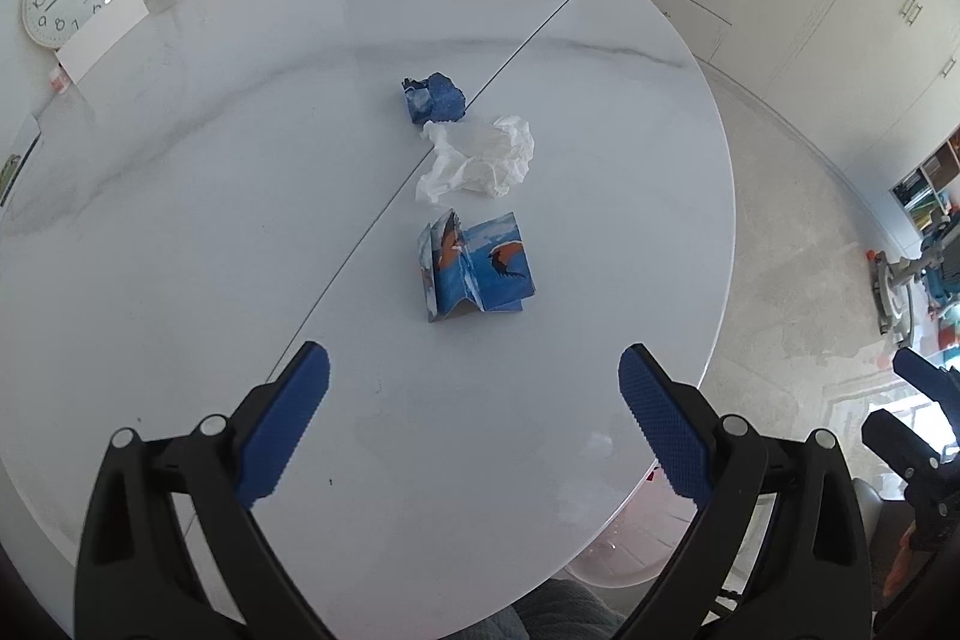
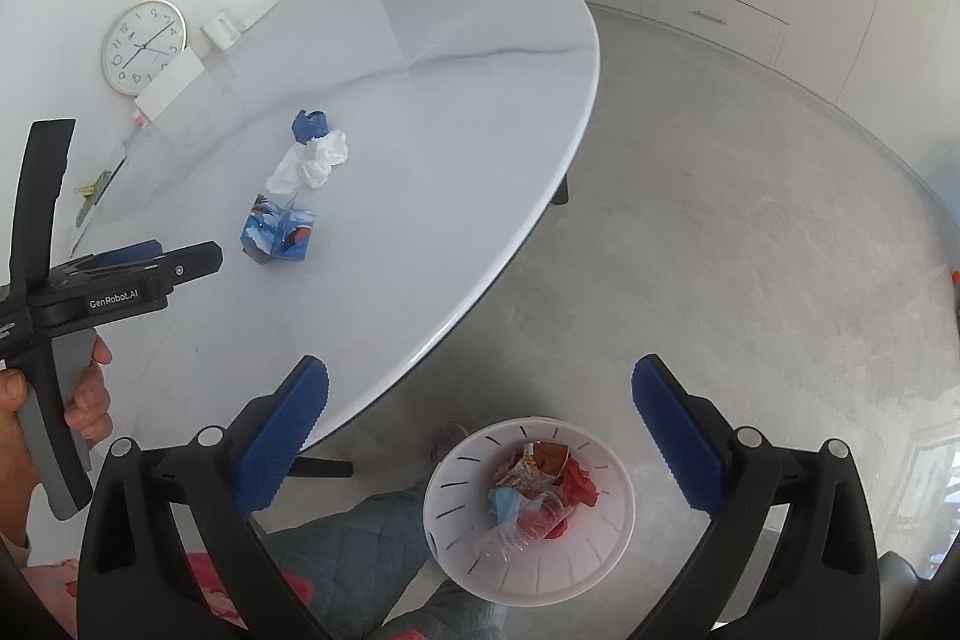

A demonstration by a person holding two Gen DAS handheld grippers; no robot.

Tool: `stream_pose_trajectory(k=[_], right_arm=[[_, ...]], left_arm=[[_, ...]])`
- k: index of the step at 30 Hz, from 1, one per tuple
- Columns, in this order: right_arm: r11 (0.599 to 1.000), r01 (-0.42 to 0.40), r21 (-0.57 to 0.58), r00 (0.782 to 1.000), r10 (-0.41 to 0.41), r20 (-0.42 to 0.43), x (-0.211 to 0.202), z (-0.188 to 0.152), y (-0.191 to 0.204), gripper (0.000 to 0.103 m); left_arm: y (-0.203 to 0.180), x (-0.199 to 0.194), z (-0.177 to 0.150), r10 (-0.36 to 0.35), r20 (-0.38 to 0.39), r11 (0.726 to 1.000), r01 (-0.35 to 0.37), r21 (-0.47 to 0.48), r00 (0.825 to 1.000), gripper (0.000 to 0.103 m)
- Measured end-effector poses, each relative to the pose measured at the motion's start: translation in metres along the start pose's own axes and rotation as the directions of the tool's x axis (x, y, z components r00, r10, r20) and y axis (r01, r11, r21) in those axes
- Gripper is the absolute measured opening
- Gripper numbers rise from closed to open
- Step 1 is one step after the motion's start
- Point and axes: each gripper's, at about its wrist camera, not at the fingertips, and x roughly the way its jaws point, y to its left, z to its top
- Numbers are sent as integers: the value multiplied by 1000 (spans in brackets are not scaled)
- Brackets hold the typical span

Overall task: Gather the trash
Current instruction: 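Move both tools back over the table toward the remaining trash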

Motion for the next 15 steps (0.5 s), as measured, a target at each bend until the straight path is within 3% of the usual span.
stream_pose_trajectory(k=[7,15], right_arm=[[992,-47,-114,998,41,-53,53,60,30,101],[983,-148,-112,987,139,-85,127,112,101,101]], left_arm=[[30,14,21,-20,-26,999,19,-43,999,93],[85,18,63,8,-9,996,-9,-92,1000,93]])
